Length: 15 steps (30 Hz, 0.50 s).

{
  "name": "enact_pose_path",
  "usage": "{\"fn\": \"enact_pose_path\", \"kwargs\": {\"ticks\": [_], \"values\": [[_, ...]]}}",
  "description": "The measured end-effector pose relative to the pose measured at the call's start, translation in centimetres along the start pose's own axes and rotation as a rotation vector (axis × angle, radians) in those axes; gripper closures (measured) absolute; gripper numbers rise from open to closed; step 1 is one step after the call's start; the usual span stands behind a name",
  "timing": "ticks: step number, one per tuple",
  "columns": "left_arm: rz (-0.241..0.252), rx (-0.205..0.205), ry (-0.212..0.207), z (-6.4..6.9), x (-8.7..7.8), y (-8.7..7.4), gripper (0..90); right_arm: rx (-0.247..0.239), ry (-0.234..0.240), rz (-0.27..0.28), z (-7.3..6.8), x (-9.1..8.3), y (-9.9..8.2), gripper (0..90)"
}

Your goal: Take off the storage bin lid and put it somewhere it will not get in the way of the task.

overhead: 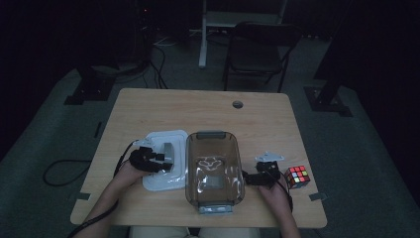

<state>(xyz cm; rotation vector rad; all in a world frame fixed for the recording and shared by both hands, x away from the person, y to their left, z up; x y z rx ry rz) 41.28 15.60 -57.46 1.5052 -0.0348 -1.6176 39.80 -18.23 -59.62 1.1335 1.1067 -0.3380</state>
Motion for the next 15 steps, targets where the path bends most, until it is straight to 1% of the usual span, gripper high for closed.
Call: {"fn": "enact_pose_path", "kwargs": {"ticks": [1,3,5,9,11,12,15], "values": [[0.002,-0.002,0.002,0.0,0.0,0.0,40.9,0.0,0.0,0.0,0.0,0.0,0.0,12.8],[0.009,-0.011,0.015,0.0,-0.1,0.0,40.7,0.0,0.0,0.0,0.0,0.0,0.0,12.8],[0.009,-0.017,0.021,-0.1,-0.1,-0.1,37.8,0.0,0.0,0.0,0.0,0.0,0.0,12.7],[0.027,-0.034,0.028,-0.4,-0.5,-0.2,37.6,0.0,0.0,0.0,0.0,0.0,0.0,12.7],[0.033,-0.047,0.037,-0.6,-0.7,-0.2,36.3,0.0,0.0,0.0,0.0,0.0,0.0,12.7],[0.034,-0.07,0.05,-0.9,-0.9,-0.4,32.9,0.0,0.0,0.0,0.0,0.0,0.0,12.7],[0.041,-0.099,0.066,-1.2,-1.2,-0.7,26.8,0.0,0.0,0.0,0.0,0.0,0.0,12.7]]}}
Point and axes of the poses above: each handheld gripper's, and its own axes: x roughly forward along the jaws, y roughly out of its top, z roughly to its right, the point moved 10 cm from there along x, roughly forward along the jaws, and after that the axes turned 13 degrees about -z, right-handed, at the moved point
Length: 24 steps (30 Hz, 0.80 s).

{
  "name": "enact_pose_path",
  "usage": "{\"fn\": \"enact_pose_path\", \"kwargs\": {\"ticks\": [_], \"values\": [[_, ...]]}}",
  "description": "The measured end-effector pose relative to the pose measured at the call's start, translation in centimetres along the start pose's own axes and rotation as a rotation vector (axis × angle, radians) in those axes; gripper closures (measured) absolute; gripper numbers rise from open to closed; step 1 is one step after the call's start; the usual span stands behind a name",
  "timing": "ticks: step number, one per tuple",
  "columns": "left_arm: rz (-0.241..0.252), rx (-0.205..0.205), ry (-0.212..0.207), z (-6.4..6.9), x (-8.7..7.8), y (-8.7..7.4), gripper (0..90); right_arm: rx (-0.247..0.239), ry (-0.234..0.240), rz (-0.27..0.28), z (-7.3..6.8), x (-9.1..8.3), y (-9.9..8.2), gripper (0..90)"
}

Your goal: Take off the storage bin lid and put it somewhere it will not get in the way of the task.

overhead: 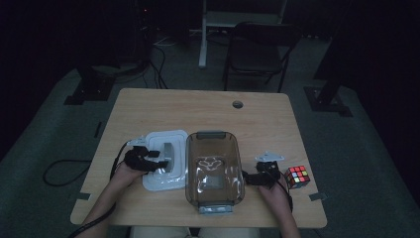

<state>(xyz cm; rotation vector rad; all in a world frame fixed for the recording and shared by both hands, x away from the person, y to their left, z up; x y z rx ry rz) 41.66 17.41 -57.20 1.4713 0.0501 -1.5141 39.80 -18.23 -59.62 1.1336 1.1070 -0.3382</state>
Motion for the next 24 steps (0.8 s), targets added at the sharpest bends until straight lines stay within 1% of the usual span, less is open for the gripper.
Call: {"fn": "enact_pose_path", "kwargs": {"ticks": [1,3,4,5,6,7,8,9,10,11,12,14,16,17,19,20,21,23,24], "values": [[0.002,-0.01,0.004,-0.1,-0.1,-0.1,26.3,0.0,0.0,0.0,0.0,0.0,0.0,12.7],[-0.008,-0.028,0.027,-0.4,-0.4,-0.5,16.7,0.0,0.0,0.0,0.0,0.0,0.0,12.7],[-0.003,-0.041,0.042,-0.6,-0.5,-0.6,16.7,0.0,0.0,0.0,0.0,0.0,0.0,12.7],[-0.001,-0.045,0.048,-0.7,-0.6,-0.8,16.7,0.0,0.0,0.0,0.0,0.0,0.0,12.7],[0.0,-0.058,0.058,-0.8,-0.8,-1.0,16.5,0.0,0.0,0.0,0.0,0.0,0.0,12.8],[0.008,-0.063,0.059,-0.9,-1.0,-1.1,12.8,0.0,0.0,0.0,0.0,0.0,0.0,12.8],[0.011,-0.077,0.066,-1.0,-1.3,-1.3,8.5,0.0,0.0,0.0,0.0,0.0,0.0,12.7],[0.015,-0.086,0.08,-1.2,-1.5,-1.4,8.2,0.0,0.0,0.0,0.0,0.0,0.0,12.7],[0.027,-0.089,0.086,-1.3,-1.8,-1.5,8.2,0.0,0.0,0.0,0.0,0.0,0.0,12.7],[0.041,-0.098,0.076,-1.3,-2.2,-1.6,7.1,0.0,0.0,0.0,0.0,0.0,0.0,12.7],[0.042,-0.107,0.076,-1.4,-2.4,-1.7,0.5,0.0,0.0,0.0,0.0,0.0,0.0,12.7],[0.058,-0.117,0.119,-1.8,-3.0,-2.0,0.5,0.0,0.0,0.0,0.0,0.0,0.0,12.7],[0.091,-0.136,0.174,-2.3,-3.9,-2.3,0.5,0.0,0.0,0.0,0.0,0.0,0.0,12.7],[0.104,-0.152,0.206,-2.6,-4.2,-2.5,0.5,0.0,0.0,0.0,0.0,0.0,0.0,12.7],[0.115,-0.178,0.258,-3.1,-4.8,-2.9,0.5,0.0,0.0,0.0,0.0,0.0,0.0,12.7],[0.117,-0.202,0.303,-3.6,-5.1,-3.2,0.5,0.0,0.0,0.0,0.0,0.0,0.0,12.7],[0.117,-0.202,0.303,-3.6,-5.1,-3.2,0.5,0.0,0.0,0.0,0.0,0.0,0.0,12.7],[0.122,-0.242,0.365,-4.2,-5.5,-3.9,0.5,0.0,0.0,0.0,0.0,0.0,0.0,12.7],[0.128,-0.253,0.377,-4.4,-5.7,-4.2,0.6,-0.001,0.0,0.0,0.0,0.0,0.0,12.7]]}}
Point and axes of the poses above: each handheld gripper's, and its own axes: x roughly forward along the jaws, y roughly out of its top, z roughly to its right, the point moved 10 cm from there along x, roughly forward along the jaws, and after that the axes turned 13 degrees about -z, right-handed, at the moved point
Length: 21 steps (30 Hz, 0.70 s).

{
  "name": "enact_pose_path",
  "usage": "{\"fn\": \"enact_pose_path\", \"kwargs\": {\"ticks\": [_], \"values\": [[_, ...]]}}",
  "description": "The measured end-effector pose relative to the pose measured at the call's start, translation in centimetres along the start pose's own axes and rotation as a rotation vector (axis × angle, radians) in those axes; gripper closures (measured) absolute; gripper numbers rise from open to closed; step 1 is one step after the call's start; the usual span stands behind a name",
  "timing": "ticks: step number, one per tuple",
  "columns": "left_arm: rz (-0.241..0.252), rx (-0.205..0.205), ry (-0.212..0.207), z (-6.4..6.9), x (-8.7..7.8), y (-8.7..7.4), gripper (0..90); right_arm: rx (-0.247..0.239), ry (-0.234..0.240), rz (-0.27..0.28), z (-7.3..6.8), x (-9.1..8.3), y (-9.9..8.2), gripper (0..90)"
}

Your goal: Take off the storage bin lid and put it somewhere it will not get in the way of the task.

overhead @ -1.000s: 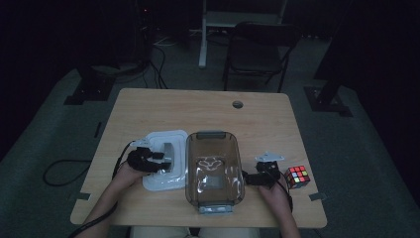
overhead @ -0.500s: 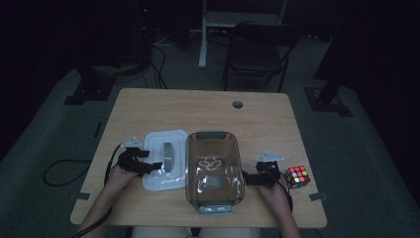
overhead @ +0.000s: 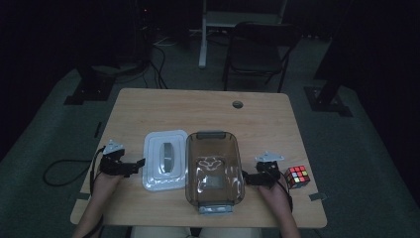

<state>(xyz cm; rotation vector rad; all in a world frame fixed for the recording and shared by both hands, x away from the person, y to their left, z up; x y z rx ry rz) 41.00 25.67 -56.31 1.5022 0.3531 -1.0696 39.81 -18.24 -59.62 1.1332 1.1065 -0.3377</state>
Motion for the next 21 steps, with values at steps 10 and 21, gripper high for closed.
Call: {"fn": "enact_pose_path", "kwargs": {"ticks": [10,21], "values": [[-0.027,-0.135,0.119,-3.0,-0.1,-2.2,0.5,0.0,0.0,0.0,0.0,0.0,0.0,12.7],[-0.104,-0.158,0.19,-3.8,0.9,-3.1,0.5,0.0,0.0,0.0,0.0,0.0,0.0,12.7]]}}
Point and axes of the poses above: each handheld gripper's, and its own axes: x roughly forward along the jaws, y roughly out of its top, z roughly to its right, the point moved 10 cm from there along x, roughly forward along the jaws, and after that the axes turned 13 degrees about -z, right-handed, at the moved point
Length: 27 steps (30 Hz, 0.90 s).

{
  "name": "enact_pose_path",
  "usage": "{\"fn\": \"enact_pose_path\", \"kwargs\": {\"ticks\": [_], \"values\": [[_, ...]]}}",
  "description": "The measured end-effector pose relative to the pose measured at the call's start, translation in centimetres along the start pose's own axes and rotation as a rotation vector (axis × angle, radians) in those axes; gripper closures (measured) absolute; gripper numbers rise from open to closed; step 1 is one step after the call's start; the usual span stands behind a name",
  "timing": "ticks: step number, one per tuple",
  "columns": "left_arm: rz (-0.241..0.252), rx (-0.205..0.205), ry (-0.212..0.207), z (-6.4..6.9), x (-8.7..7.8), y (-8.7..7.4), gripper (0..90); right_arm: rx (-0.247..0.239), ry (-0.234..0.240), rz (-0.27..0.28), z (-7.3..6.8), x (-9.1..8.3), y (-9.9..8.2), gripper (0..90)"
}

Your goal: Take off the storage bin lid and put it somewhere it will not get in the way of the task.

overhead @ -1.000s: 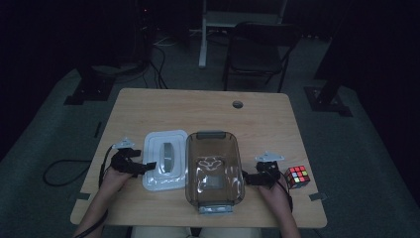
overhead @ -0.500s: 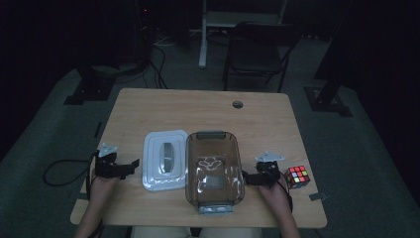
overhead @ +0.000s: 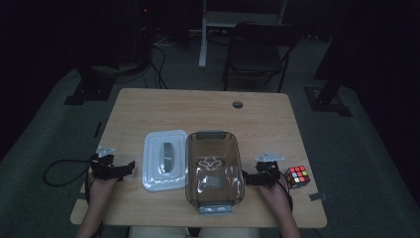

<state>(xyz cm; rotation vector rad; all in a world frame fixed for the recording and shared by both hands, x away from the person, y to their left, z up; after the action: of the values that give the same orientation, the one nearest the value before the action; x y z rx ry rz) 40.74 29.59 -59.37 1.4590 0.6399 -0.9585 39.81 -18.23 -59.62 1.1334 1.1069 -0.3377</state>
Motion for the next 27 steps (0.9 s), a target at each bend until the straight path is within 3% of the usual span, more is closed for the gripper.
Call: {"fn": "enact_pose_path", "kwargs": {"ticks": [4,14,23,27], "values": [[-0.032,0.048,0.049,0.1,0.2,-0.23,0.6,0.0,0.0,0.0,0.0,0.0,0.0,12.7],[-0.028,0.042,0.053,0.23,0.19,-0.26,0.6,0.021,-0.013,0.0,-0.09,-0.04,-0.06,12.8],[-0.029,0.058,0.044,0.33,0.13,-0.38,0.6,0.019,-0.015,-0.041,-0.34,-0.13,-0.07,13.2],[-0.029,0.06,0.043,0.32,0.13,-0.38,0.6,0.044,-0.022,-0.035,-0.47,-0.76,0.04,14.1]]}}
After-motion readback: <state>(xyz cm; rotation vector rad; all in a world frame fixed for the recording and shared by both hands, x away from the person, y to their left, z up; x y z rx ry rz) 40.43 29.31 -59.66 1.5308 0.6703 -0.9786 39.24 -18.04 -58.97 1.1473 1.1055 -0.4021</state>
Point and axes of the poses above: each handheld gripper's, and its own axes: x roughly forward along the jaws, y roughly out of its top, z roughly to its right, the point moved 10 cm from there along x, roughly forward along the jaws, and after that the axes turned 13 degrees about -z, right-handed, at the moved point
